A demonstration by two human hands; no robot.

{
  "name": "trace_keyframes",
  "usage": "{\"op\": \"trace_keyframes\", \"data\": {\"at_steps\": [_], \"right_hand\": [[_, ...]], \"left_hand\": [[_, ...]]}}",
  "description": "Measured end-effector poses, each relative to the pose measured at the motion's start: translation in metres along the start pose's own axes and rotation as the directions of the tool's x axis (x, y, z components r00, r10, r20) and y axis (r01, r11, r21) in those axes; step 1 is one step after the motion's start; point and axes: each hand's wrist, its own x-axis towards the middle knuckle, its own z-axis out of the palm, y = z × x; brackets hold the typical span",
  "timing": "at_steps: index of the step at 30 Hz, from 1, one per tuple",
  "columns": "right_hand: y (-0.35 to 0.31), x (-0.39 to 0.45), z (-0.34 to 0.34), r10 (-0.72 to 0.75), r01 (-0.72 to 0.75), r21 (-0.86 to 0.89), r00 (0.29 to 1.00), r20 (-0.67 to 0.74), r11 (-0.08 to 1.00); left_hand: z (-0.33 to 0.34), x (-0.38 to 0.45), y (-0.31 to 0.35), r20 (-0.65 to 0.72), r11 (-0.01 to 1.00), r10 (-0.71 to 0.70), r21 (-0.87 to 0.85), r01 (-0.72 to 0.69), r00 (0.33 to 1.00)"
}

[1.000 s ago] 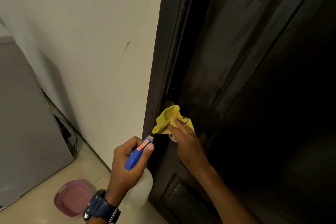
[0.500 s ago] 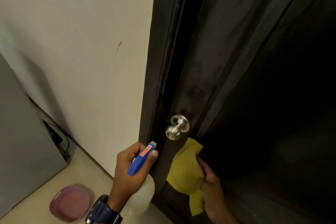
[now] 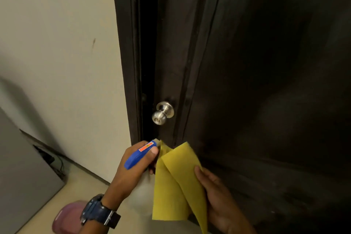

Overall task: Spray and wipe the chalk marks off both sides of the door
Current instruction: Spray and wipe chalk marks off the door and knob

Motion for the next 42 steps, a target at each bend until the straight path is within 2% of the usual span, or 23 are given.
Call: {"op": "trace_keyframes", "data": {"at_steps": [3,6,8,9,11,13,19,24,28,32,34,38,42], "right_hand": [[0.034,-0.019,-0.004,0.043,-0.045,-0.049,0.998,-0.037,0.998],[0.059,-0.038,-0.011,0.017,-0.017,0.019,0.999,-0.039,1.0],[0.07,-0.057,-0.011,-0.051,0.049,-0.059,0.998,-0.038,0.997],[0.074,-0.064,-0.011,-0.101,0.091,-0.169,0.994,-0.049,0.981],[0.084,-0.074,-0.013,-0.198,0.185,-0.406,0.98,0.011,0.895],[0.089,-0.085,-0.007,-0.236,0.241,-0.524,0.969,0.077,0.817],[0.083,-0.091,0.018,-0.29,0.481,-0.554,0.869,0.4,0.679],[0.07,-0.083,0.044,-0.3,0.553,-0.543,0.821,0.486,0.632],[0.068,-0.072,0.059,-0.37,0.555,-0.531,0.829,0.42,0.64],[0.072,-0.062,0.085,-0.529,0.591,-0.541,0.798,0.287,0.598],[0.072,-0.058,0.1,-0.534,0.584,-0.474,0.807,0.252,0.659],[0.071,-0.045,0.132,-0.471,0.49,-0.313,0.871,0.14,0.814],[0.073,-0.028,0.167,-0.523,0.484,-0.386,0.852,0.005,0.785]], "left_hand": [[0.007,-0.028,0.009,0.004,0.998,0.003,0.063,-0.003,1.0],[0.01,-0.059,0.013,0.024,0.99,0.001,0.141,-0.005,1.0],[0.007,-0.08,0.014,0.0,0.989,-0.008,0.151,0.008,1.0],[0.005,-0.091,0.016,-0.014,0.989,-0.01,0.149,0.012,1.0],[0.002,-0.11,0.02,-0.037,0.99,-0.017,0.141,0.022,0.999],[-0.002,-0.125,0.025,-0.046,0.99,-0.018,0.139,0.024,0.999],[-0.018,-0.141,0.039,0.016,0.991,0.029,0.133,-0.031,0.999],[-0.041,-0.139,0.044,0.055,0.989,0.061,0.134,-0.068,0.997],[-0.064,-0.127,0.039,0.046,0.987,0.093,0.129,-0.099,0.995],[-0.089,-0.111,0.031,0.051,0.986,0.096,0.133,-0.102,0.994],[-0.104,-0.103,0.027,0.043,0.986,0.108,0.123,-0.113,0.993],[-0.129,-0.084,0.018,0.056,0.989,0.09,0.117,-0.096,0.994],[-0.148,-0.065,0.001,0.03,0.992,0.056,0.114,-0.059,0.998]]}}
